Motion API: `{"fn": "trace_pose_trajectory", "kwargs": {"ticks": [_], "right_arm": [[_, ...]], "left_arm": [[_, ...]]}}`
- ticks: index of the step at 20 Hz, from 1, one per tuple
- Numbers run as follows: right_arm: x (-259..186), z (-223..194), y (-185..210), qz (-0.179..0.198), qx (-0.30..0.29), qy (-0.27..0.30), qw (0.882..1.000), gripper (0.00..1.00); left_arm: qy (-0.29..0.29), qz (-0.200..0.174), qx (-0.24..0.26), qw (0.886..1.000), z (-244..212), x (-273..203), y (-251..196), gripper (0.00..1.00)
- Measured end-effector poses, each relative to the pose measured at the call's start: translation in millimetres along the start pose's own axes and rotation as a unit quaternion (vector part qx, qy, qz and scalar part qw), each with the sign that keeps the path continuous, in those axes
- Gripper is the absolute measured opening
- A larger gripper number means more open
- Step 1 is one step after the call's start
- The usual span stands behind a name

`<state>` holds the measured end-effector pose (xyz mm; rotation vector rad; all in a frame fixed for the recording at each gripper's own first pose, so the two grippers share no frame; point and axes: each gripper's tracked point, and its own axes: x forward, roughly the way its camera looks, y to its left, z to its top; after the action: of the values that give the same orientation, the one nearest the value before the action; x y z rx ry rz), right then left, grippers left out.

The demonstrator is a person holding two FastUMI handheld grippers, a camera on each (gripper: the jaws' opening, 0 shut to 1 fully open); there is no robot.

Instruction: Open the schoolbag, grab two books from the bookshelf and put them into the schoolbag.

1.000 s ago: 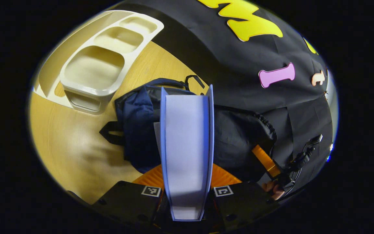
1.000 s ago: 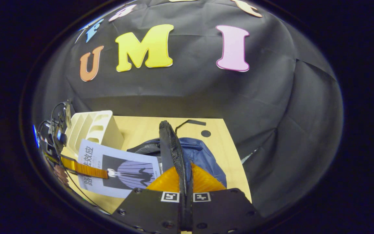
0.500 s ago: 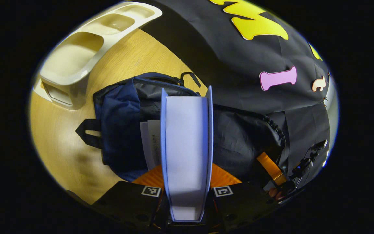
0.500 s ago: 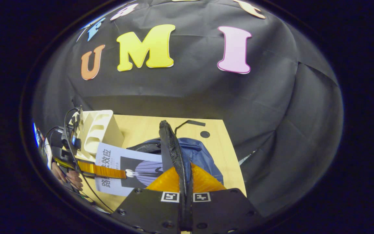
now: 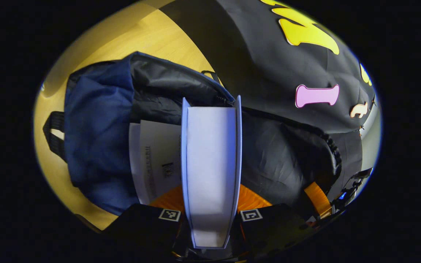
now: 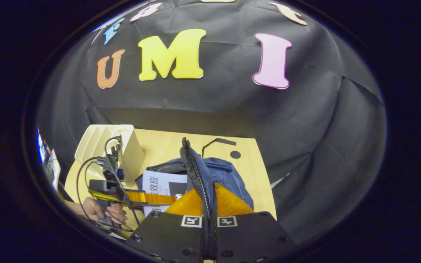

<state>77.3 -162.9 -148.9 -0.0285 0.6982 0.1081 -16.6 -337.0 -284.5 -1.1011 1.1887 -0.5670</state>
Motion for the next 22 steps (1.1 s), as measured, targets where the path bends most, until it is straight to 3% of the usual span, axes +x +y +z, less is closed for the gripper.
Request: {"fn": "trace_pose_trajectory", "kwargs": {"ticks": [4,5,8,10,11,12,16,22], "right_arm": [[2.0,-0.4,3.9,0.005,-0.003,0.001,1.000,0.00],[2.9,-1.3,5.1,0.007,-0.003,0.003,1.000,0.01],[4.7,-5.0,6.7,0.011,-0.003,0.005,1.000,0.01],[6.5,-6.5,7.2,0.013,0.002,0.006,1.000,0.01],[7.5,-6.6,8.0,0.014,0.004,0.007,1.000,0.01],[8.4,-6.2,8.7,0.015,0.005,0.006,1.000,0.01],[10.5,-7.7,15.3,0.020,0.007,0.003,1.000,0.01],[11.4,-12.5,30.1,0.028,0.012,0.002,1.000,0.01]], "left_arm": [[0.021,-0.012,-0.009,1.000,-2.1,23.5,3.5,0.47],[0.029,0.009,-0.008,0.999,-3.5,26.5,15.0,0.47],[0.057,0.016,-0.029,0.998,-7.0,32.9,24.4,0.73],[0.067,0.027,-0.025,0.997,-7.6,32.3,27.0,0.75],[0.073,0.038,-0.015,0.997,-9.7,29.7,29.9,0.83],[0.077,0.050,-0.006,0.996,-10.2,27.5,32.9,0.78],[0.099,0.119,0.016,0.988,-13.4,7.5,43.2,0.83],[0.105,0.245,0.086,0.960,-4.5,-64.6,52.4,0.84]]}}
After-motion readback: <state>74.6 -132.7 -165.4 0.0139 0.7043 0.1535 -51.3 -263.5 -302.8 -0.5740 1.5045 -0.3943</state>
